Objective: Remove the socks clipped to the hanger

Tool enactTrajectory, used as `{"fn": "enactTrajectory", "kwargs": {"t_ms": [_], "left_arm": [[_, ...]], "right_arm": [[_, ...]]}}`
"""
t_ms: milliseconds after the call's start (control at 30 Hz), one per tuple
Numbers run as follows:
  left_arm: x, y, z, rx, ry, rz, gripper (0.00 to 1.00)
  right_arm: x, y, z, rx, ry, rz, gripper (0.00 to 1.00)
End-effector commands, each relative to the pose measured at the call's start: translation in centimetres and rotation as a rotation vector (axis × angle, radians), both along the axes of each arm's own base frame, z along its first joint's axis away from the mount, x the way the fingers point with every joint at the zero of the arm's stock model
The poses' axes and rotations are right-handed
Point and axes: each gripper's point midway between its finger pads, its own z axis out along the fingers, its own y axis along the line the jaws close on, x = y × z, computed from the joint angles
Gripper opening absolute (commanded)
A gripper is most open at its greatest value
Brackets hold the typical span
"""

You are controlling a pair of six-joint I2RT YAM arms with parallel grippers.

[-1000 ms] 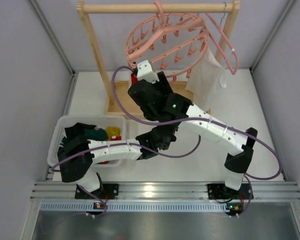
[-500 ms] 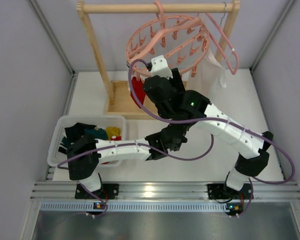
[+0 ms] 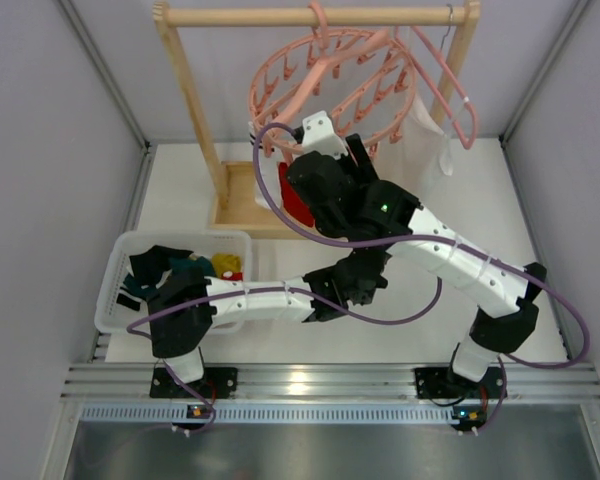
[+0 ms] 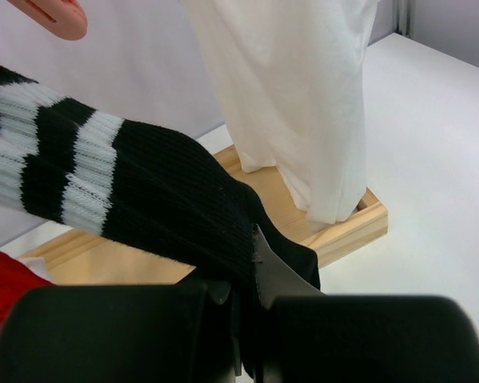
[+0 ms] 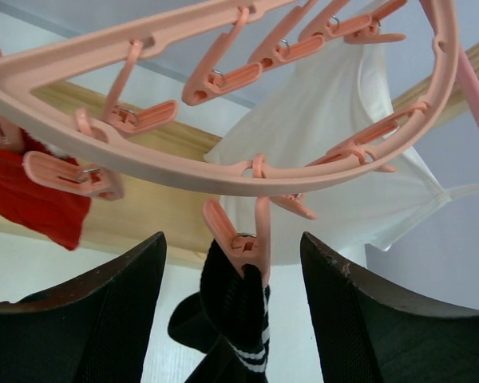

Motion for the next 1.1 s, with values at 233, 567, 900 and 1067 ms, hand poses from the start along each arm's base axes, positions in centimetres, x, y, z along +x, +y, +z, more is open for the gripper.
{"fn": "enactTrajectory", "kwargs": {"t_ms": [233,567,900,1067], "left_arm": [[-1.4,-1.1,2.8,-0.074,-0.028,-0.047,0.00],[-1.6,-0.8,2.8,-0.084,-0.024,-0.052,0.00],[-1.2,1.3,0.6,-0.114,0.026,-0.010,0.00],[-2.6,6.7,-2.9,-0.174,0.107,0.034,0.00]], "right_arm": [[1.9,-2.5,0.8,-0.104,-0.074,-0.119,0.60],[2.6,-1.9,1.2,-0.106,-0.112,-0.132,0.22],[2.0,-1.8,1.2,-0.026,-0.100,-0.076,0.17],[1.4,-0.6,0.6,0.092,-0.035,0.071,0.41]]}}
